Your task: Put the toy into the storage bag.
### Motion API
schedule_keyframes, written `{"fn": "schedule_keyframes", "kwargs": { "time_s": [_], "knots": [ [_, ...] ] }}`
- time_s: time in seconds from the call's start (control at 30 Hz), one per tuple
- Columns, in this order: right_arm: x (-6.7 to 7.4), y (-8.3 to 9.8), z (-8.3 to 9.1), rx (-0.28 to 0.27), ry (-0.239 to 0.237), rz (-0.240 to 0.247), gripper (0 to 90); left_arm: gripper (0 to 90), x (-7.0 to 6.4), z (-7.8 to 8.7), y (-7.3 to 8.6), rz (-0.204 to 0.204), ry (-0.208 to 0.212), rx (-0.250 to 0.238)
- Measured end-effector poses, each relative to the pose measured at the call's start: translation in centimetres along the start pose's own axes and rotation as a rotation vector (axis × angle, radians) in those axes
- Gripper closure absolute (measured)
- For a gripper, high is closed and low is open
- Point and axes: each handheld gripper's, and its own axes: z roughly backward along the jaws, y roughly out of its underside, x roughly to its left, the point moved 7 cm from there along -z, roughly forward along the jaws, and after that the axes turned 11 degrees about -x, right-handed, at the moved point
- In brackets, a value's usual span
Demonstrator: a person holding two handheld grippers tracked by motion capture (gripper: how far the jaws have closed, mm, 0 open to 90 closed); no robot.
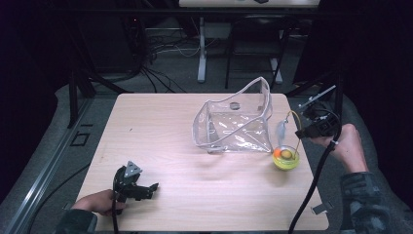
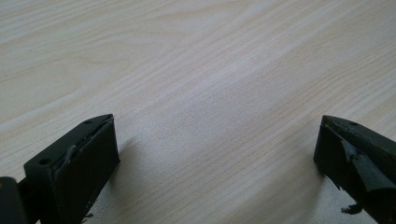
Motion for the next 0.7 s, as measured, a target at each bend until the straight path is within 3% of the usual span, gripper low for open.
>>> {"fn": "schedule_keyframes", "kwargs": {
  "time_s": [0.7],
  "knots": [
    [-2.2,-2.0,1.6,-0.005,0.036,-0.026,88.2,0.0,0.0,0.0,0.0,0.000,0.000,0.000]
  ]
}}
